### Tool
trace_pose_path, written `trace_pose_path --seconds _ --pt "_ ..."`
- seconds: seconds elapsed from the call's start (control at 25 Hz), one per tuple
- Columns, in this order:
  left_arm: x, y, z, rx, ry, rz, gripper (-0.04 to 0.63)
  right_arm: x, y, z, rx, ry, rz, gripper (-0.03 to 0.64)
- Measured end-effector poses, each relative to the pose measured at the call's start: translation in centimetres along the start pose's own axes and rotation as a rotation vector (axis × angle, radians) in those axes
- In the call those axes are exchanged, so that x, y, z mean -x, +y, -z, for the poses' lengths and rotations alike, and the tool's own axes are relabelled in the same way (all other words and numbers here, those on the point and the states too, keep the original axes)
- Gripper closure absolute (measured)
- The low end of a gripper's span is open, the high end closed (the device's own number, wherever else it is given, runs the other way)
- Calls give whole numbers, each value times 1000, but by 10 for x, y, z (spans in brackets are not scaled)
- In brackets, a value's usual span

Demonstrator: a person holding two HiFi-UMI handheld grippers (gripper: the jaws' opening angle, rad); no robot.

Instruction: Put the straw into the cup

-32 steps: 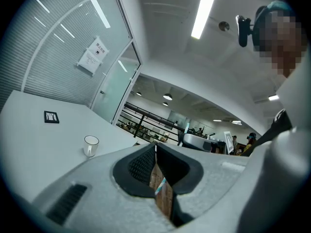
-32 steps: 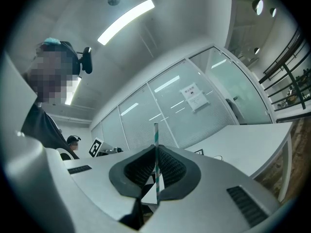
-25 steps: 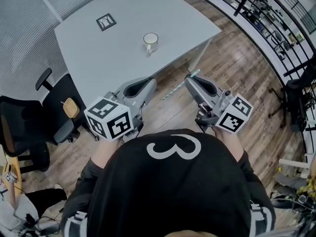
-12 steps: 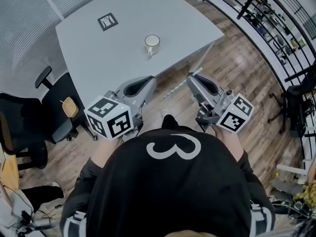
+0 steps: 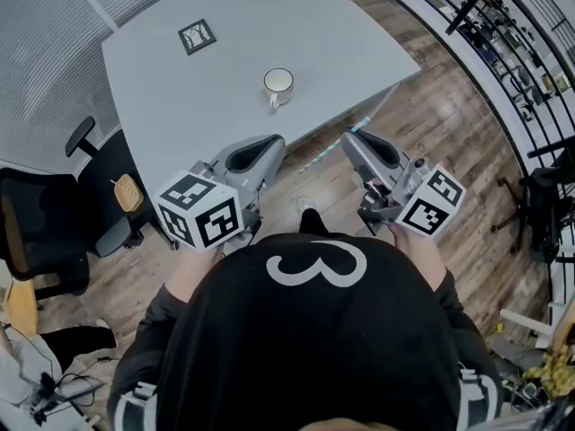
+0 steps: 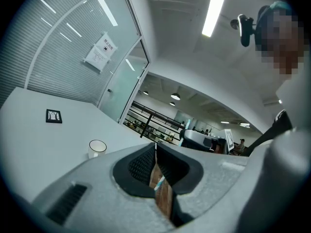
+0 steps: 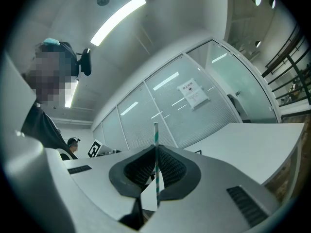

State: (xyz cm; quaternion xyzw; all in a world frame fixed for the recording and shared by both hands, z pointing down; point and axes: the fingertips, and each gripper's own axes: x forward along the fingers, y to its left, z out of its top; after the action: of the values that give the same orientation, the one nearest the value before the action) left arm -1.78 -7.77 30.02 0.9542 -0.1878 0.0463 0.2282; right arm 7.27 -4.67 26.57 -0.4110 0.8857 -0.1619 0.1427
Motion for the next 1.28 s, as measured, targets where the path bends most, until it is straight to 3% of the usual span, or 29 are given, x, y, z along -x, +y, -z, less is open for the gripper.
trace_pose_path --seconds 0.76,1.28 --pt "-57 90 -24 87 10 -134 572 -70 -102 -14 -74 79 -56 591" --pt "-86 129 -34 123 1 -205 572 -115 -149 -28 -53 114 -125 591"
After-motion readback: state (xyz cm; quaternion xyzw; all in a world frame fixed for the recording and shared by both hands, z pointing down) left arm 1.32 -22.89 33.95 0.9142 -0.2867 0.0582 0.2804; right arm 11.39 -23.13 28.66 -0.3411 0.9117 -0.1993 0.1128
